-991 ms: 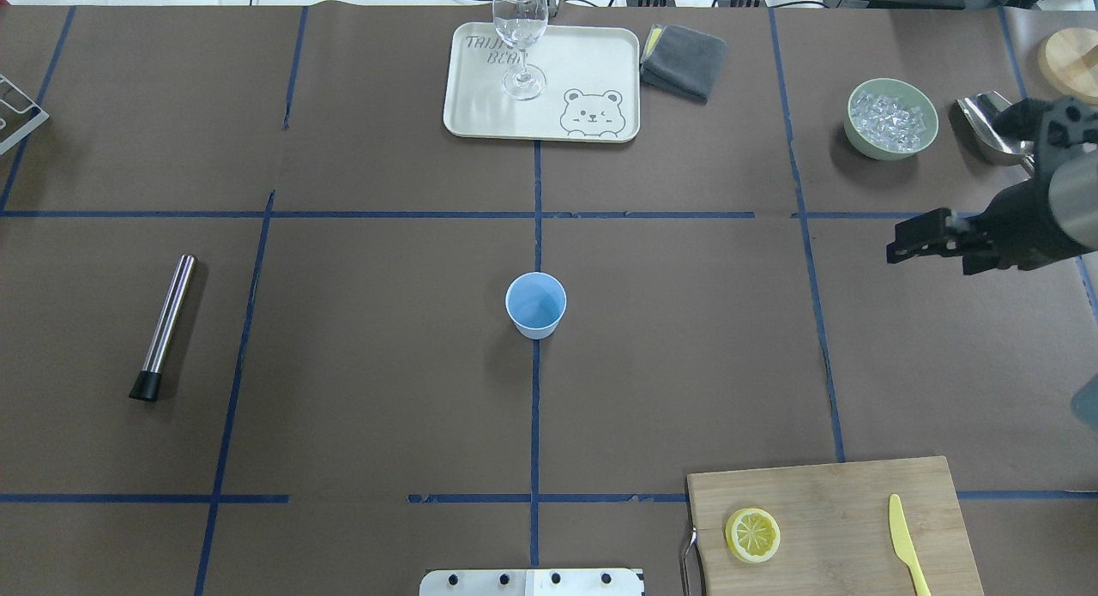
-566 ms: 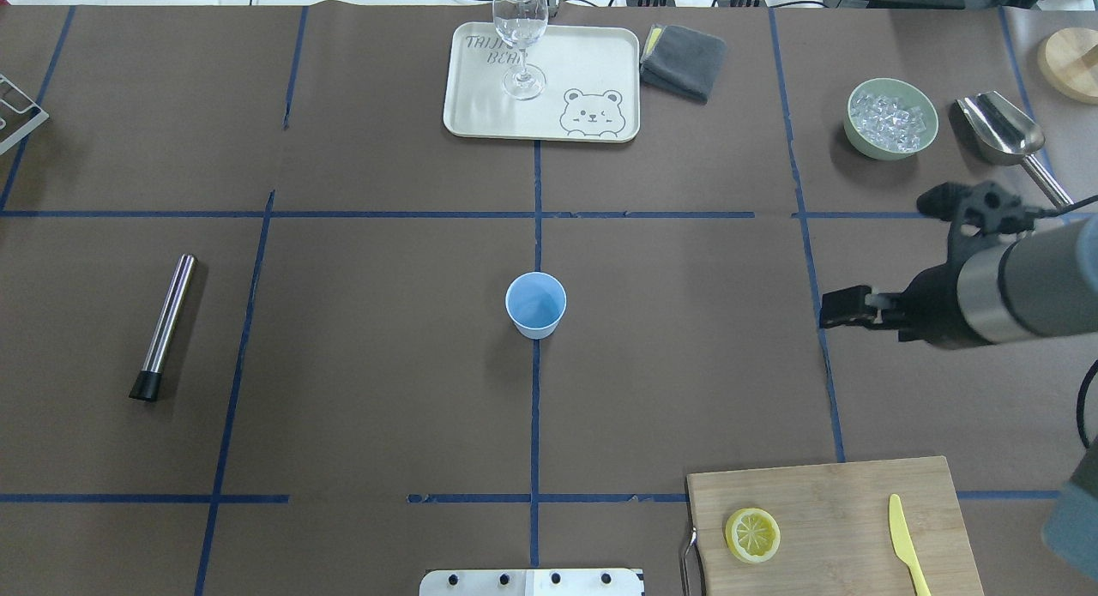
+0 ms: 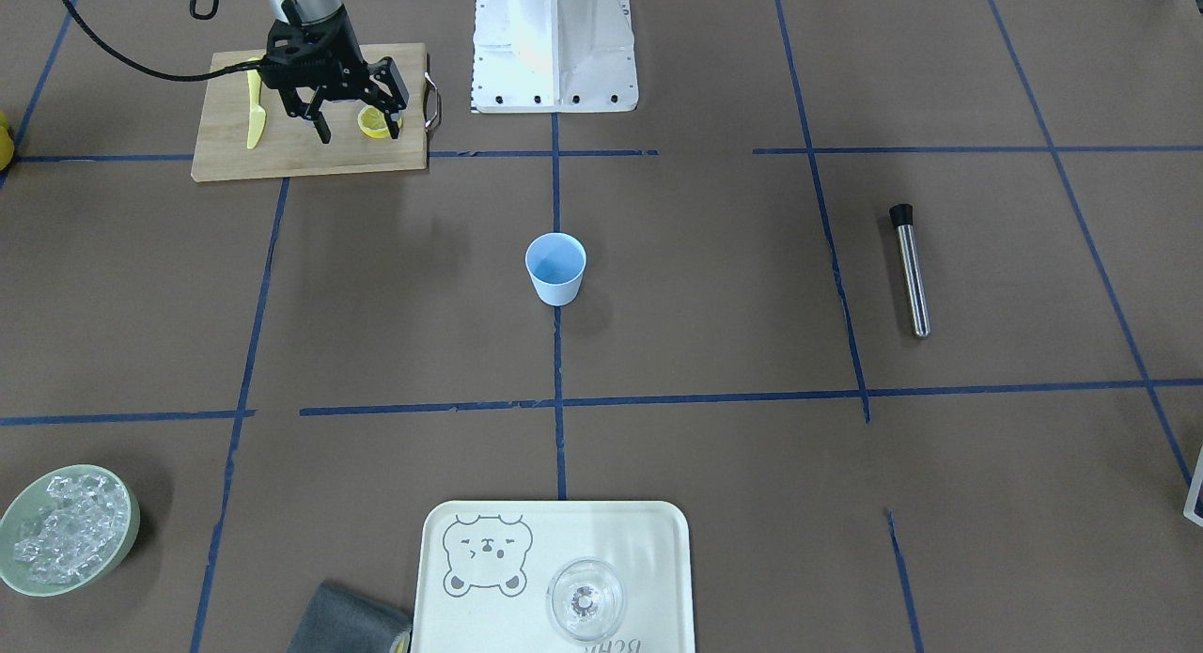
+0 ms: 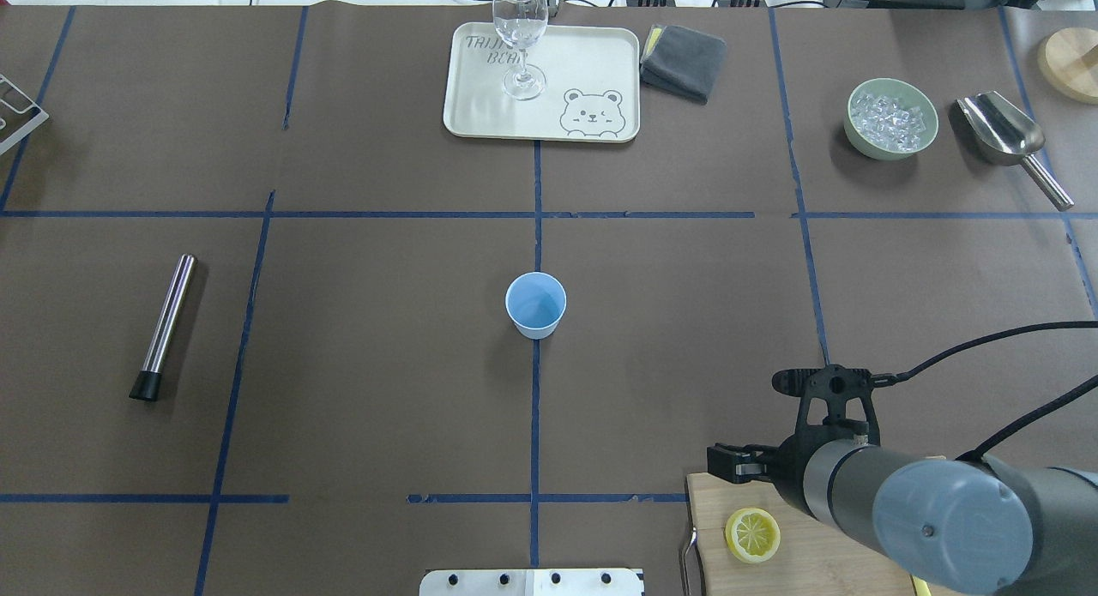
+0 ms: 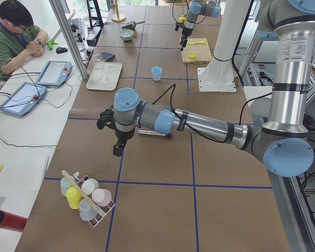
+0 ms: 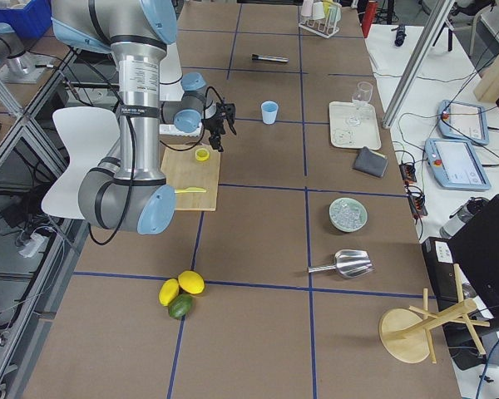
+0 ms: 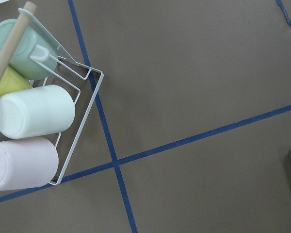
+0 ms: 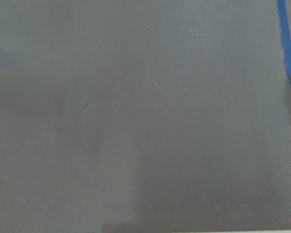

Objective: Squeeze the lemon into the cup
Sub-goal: 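Move the right gripper down toward the lemon slice on the wooden board, then close the right gripper on the yellow lemon slice and lift it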

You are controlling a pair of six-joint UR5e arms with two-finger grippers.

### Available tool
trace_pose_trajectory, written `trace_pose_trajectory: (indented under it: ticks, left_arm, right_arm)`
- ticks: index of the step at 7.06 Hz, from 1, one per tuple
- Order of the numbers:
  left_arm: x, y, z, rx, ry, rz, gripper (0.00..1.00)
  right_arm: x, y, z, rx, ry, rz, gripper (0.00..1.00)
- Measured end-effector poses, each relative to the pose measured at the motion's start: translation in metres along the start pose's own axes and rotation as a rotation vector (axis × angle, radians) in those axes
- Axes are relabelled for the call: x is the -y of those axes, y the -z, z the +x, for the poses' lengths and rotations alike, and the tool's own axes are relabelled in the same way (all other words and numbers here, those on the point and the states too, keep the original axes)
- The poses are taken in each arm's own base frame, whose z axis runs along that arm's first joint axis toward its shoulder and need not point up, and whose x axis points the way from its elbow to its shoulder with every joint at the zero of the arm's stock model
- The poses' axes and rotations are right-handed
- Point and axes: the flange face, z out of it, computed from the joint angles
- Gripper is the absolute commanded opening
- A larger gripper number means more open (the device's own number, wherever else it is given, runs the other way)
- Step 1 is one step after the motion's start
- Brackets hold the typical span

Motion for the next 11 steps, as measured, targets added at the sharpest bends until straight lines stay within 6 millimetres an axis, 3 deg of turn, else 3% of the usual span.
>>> trace_pose_trajectory:
  ticks: [3, 9, 10, 11]
  left_arm:
    - [0.000, -0.001, 0.000, -0.002, 0.000, -0.001, 1.00]
    - [0.002, 0.001, 0.005, -0.004, 0.001, 0.004, 1.00]
    - [0.002, 0.001, 0.005, -0.004, 0.001, 0.004, 1.00]
    - [0.002, 0.002, 0.006, -0.004, 0.001, 0.005, 1.00]
  right_arm:
    - [-0.043, -0.029, -0.006, -0.029, 0.061, -0.029, 1.00]
    - [-0.069, -0.034, -0.009, -0.034, 0.099, -0.076, 1.00]
    - [-0.070, -0.034, -0.009, -0.034, 0.100, -0.078, 0.89]
    - [-0.070, -0.034, -0.009, -0.035, 0.099, -0.078, 0.68]
